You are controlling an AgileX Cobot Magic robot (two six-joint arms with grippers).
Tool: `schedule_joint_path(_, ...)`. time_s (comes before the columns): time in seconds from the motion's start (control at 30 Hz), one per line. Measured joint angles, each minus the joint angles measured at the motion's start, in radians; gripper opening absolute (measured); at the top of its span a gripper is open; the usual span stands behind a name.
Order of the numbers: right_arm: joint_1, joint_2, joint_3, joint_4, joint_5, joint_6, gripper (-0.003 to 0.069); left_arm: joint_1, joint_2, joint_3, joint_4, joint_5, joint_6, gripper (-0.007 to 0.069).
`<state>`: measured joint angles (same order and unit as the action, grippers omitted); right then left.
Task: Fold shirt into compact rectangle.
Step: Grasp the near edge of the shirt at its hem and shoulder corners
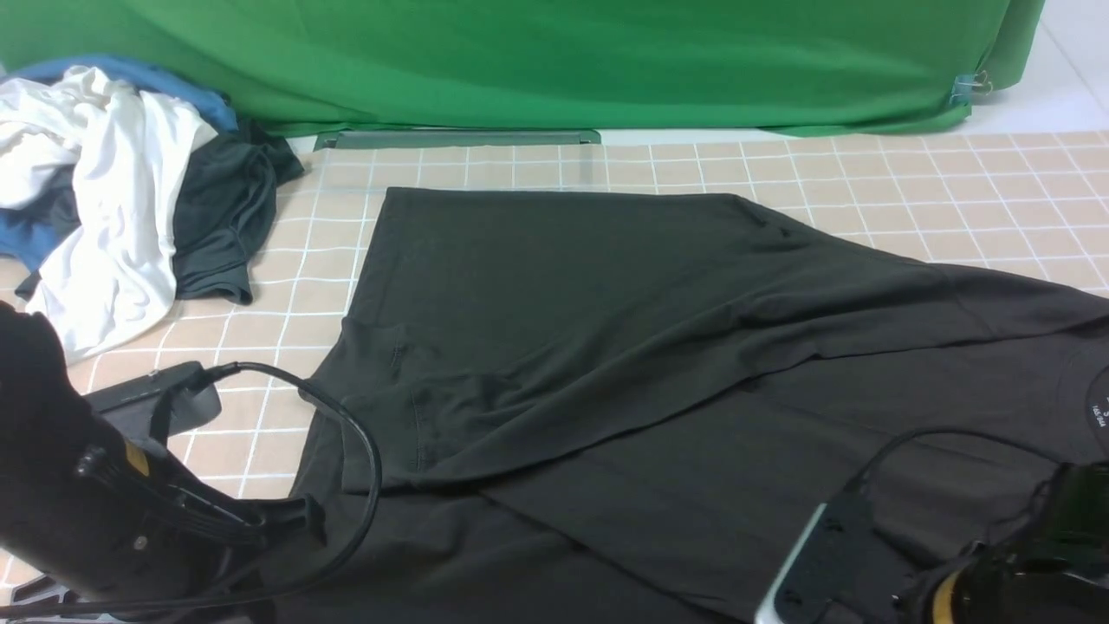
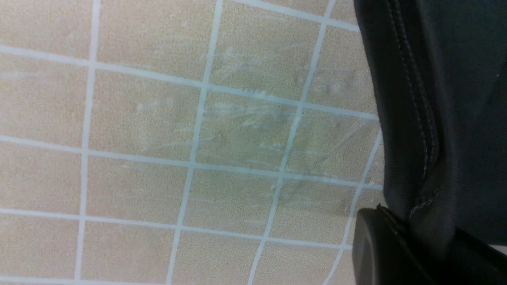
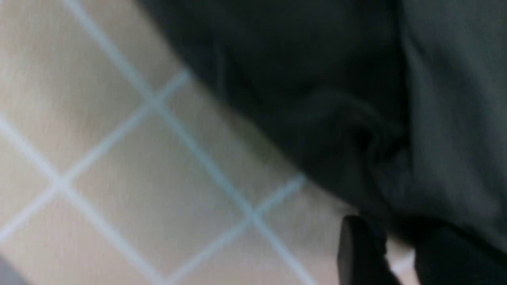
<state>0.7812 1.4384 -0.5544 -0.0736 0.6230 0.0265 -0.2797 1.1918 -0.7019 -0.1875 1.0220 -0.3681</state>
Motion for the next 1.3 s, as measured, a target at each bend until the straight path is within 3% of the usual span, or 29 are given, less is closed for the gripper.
schedule_joint_path(0.13,0.000,0.034,-0.023,0.000,-0.031,-0.026,0.0293,0.000,0.000,-0.001,0.000,-0.003,0.002,0.0030)
schedule_joint_path(0.47,0.000,0.083,-0.083,0.000,0.003,-0.072,0.0302,0.000,0.000,-0.001,0.000,-0.006,0.014,0.0030)
schedule_joint_path(0.73,0.000,0.097,-0.126,-0.020,0.052,-0.075,0.0436,0.000,0.000,-0.001,0.000,-0.009,0.016,0.0030)
schedule_joint_path(0.93,0.000,0.125,-0.130,-0.034,0.036,-0.076,0.0433,0.000,0.000,-0.002,0.000,-0.015,0.017,0.0030)
schedule_joint_path(1.07,0.000,0.149,-0.140,-0.030,0.048,-0.099,0.0377,0.000,0.000,-0.002,0.000,-0.015,0.017,0.0030)
schedule_joint_path(1.17,0.000,0.161,-0.149,-0.033,0.049,-0.125,0.0216,0.000,0.000,-0.002,0.000,-0.015,0.019,0.0030)
schedule_joint_path(1.2,0.000,0.162,-0.149,-0.033,0.048,-0.127,0.0203,0.000,0.000,-0.002,0.000,-0.015,0.020,0.0030)
schedule_joint_path(1.27,0.000,0.166,-0.154,-0.051,0.049,-0.136,0.0076,0.000,0.000,-0.002,0.000,-0.015,0.026,0.0030)
schedule_joint_path(1.3,0.000,0.168,-0.161,-0.055,0.057,-0.141,0.0064,0.000,0.000,-0.002,0.000,-0.015,0.033,0.0030)
